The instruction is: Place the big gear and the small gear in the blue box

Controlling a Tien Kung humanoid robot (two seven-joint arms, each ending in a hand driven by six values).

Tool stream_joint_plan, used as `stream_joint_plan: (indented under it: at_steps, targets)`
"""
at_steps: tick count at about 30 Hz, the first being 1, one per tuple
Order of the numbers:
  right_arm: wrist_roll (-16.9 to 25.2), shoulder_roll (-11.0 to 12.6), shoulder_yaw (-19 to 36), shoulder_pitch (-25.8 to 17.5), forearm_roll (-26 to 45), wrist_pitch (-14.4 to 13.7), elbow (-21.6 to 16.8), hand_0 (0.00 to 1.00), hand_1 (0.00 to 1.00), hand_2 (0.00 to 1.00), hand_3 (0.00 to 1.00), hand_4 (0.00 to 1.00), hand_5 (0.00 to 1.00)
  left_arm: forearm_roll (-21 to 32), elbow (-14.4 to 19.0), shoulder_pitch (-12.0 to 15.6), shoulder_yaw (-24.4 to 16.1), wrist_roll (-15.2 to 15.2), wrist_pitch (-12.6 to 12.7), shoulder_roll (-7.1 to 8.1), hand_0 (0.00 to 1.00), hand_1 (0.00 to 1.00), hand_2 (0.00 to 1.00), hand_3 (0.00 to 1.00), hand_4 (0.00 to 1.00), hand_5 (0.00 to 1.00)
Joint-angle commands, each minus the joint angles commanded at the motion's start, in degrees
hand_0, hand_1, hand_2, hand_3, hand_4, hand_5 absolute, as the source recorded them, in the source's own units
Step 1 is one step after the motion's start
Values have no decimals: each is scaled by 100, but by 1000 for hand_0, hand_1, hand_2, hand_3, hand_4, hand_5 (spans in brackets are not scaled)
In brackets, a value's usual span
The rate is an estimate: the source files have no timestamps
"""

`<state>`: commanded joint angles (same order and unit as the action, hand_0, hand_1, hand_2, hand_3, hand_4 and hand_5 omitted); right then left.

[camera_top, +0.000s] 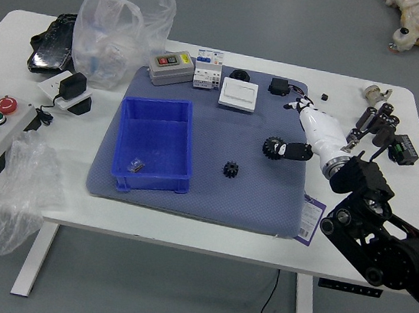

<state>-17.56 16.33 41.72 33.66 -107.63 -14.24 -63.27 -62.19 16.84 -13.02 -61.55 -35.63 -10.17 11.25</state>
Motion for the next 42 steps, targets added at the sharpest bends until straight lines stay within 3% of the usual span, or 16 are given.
stream_joint_plan:
  at_steps: [11, 12, 17, 18, 20, 23, 24, 35, 41, 42]
  targets:
    - [91, -235, -772, 408, 668, -18, 804, 661, 846, 988, 864, 848, 274, -122, -9, -10, 66, 30, 142, 2, 994, 998, 998, 972, 998, 998]
    - [91, -248, -833, 425, 714, -24, 851, 657, 799, 796, 866, 848, 278, -129, -9, -7, 68, 31, 151, 3, 990, 998, 998, 957, 998, 998]
    - [47, -339, -1128, 519, 888, -92, 1108, 657, 799, 796, 866, 848, 278, -134, -11, -7, 106, 130, 213, 1, 990, 998, 998, 957, 998, 998]
    - [35, -364, -1166, 527, 895, -116, 1151, 615, 635, 500, 700, 561, 125, -128, -14, -11, 127, 176, 232, -1, 983, 998, 998, 942, 998, 998]
    - [17, -400, -1204, 528, 892, -166, 1197, 615, 635, 500, 700, 561, 125, -116, -21, -22, 164, 264, 267, -4, 983, 998, 998, 942, 998, 998]
    - [-3, -430, -1237, 520, 875, -235, 1219, 615, 635, 500, 700, 561, 125, -96, -30, -35, 211, 403, 327, -7, 983, 998, 998, 942, 998, 998]
    - [0, -437, -1248, 517, 873, -262, 1223, 599, 570, 434, 666, 433, 51, -75, -34, -37, 238, 459, 352, -7, 981, 991, 998, 934, 998, 998]
    - [116, -405, -1250, 532, 826, -455, 1134, 580, 555, 409, 664, 398, 28, 120, -41, -18, 339, 775, 579, -23, 973, 981, 998, 925, 998, 998]
    - [68, -287, -1194, 707, 500, -425, 579, 578, 554, 408, 667, 389, 32, 125, -31, 3, 333, 770, 594, -29, 971, 977, 998, 919, 998, 998]
    - [51, -276, -1210, 757, 439, -409, 459, 579, 549, 404, 670, 406, 80, 121, -29, 9, 327, 761, 593, -29, 967, 979, 998, 920, 998, 998]
